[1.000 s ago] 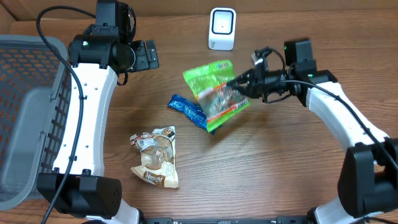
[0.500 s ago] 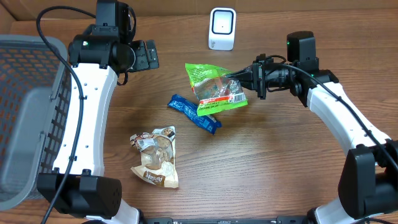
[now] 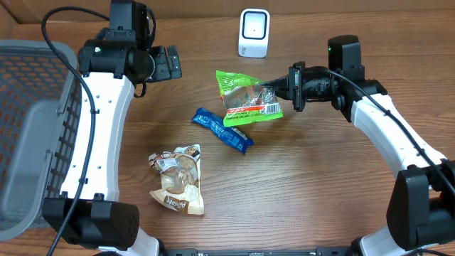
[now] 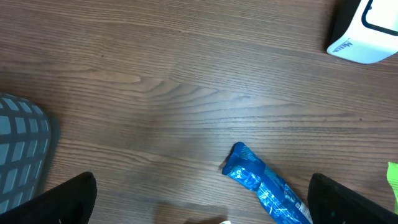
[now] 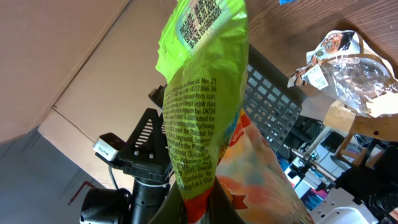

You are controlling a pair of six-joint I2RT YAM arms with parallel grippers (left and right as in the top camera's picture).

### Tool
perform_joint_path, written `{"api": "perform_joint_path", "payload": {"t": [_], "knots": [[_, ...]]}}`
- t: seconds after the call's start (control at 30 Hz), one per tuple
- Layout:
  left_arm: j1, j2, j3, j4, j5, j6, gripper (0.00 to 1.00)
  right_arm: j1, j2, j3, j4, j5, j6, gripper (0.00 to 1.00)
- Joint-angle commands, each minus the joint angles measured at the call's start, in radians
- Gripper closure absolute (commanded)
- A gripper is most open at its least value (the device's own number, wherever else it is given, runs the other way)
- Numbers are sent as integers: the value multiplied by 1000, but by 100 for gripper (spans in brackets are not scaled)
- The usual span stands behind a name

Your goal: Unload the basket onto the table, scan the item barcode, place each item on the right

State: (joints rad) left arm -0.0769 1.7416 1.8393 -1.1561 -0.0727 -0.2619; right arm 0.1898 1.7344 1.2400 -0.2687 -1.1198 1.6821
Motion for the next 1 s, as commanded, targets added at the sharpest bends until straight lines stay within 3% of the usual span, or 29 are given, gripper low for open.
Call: {"api": "perform_joint_path", "payload": {"t": [0.0, 0.17, 0.3, 0.37, 0.57, 0.73, 0.97], "knots": [[-2, 5, 28, 1, -9, 4, 0, 2, -31, 21, 10, 16, -40, 96], [-2, 5, 28, 1, -9, 4, 0, 2, -31, 21, -14, 174, -498, 96], [-2, 5, 28, 1, -9, 4, 0, -1, -31, 21, -144, 375, -875, 96], [-2, 5, 28, 1, -9, 4, 0, -1, -31, 21, -213, 533, -984, 96], [-2, 5, 28, 1, -9, 4, 0, 11, -31, 30, -327, 1058, -1173, 96], [-2, 5, 28, 1, -9, 4, 0, 18, -31, 101, -403, 1309, -1287, 96], [0, 5, 28, 1, -9, 4, 0, 173, -11, 129, -479, 1713, -1294, 96]]}}
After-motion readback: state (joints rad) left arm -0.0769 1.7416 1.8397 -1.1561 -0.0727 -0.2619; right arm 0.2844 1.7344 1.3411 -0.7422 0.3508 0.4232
